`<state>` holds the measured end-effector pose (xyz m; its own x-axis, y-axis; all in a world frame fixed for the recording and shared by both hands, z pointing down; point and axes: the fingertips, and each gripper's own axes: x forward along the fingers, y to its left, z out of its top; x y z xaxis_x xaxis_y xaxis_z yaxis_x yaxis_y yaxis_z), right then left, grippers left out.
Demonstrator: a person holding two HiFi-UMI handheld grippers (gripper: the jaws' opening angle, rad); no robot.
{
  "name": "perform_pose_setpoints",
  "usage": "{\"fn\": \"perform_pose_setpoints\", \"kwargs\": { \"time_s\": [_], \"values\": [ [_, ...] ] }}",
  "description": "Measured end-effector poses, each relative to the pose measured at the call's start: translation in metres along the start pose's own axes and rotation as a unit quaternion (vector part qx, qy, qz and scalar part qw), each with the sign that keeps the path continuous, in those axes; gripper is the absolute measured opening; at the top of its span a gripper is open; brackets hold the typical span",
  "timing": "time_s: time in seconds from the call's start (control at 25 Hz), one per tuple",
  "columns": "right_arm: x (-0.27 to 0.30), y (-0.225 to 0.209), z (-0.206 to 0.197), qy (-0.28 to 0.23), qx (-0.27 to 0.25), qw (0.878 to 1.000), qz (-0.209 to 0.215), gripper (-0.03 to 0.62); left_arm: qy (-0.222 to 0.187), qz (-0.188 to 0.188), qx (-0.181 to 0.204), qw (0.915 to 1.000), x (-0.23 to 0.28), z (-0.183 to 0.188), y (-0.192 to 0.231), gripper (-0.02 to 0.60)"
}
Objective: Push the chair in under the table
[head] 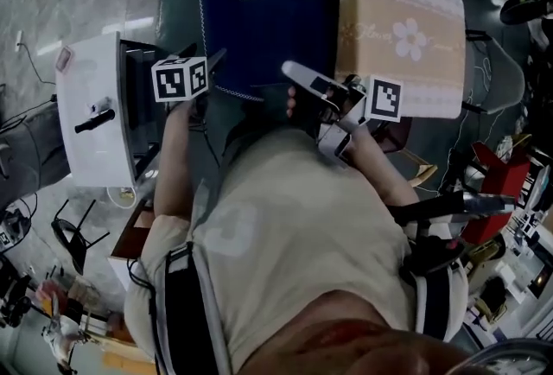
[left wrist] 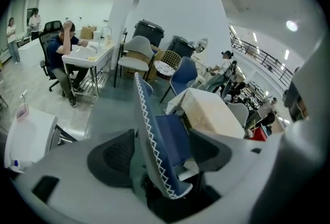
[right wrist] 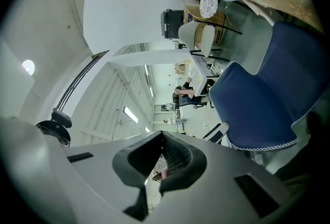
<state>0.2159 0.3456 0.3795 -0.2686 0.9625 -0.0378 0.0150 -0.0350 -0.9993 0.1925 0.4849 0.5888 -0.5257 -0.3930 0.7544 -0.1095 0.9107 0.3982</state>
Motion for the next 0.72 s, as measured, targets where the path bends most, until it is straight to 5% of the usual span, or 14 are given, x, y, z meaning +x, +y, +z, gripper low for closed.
{"fn": "perform_pose_setpoints", "kwargs": {
  "time_s": [0.44, 0.6, 0.72],
  "values": [
    [-0.04, -0.007, 0.027, -0.032, 0.024, 0.999, 0.004, 0.011, 0.052, 0.034, 0.007, 0.998, 0.028, -0.009, 0.0, 0.307],
    [-0.053, -0.01, 0.032, -0.038, 0.027, 0.999, -0.001, 0.011, 0.056, 0.079, 0.022, 0.9951, 0.028, -0.011, 0.016, 0.15],
    [-0.063, -0.015, 0.036, -0.05, 0.038, 0.998, -0.006, 0.011, 0.06, 0.073, 0.012, 0.9955, 0.029, -0.011, 0.018, 0.143]
  ]
}}
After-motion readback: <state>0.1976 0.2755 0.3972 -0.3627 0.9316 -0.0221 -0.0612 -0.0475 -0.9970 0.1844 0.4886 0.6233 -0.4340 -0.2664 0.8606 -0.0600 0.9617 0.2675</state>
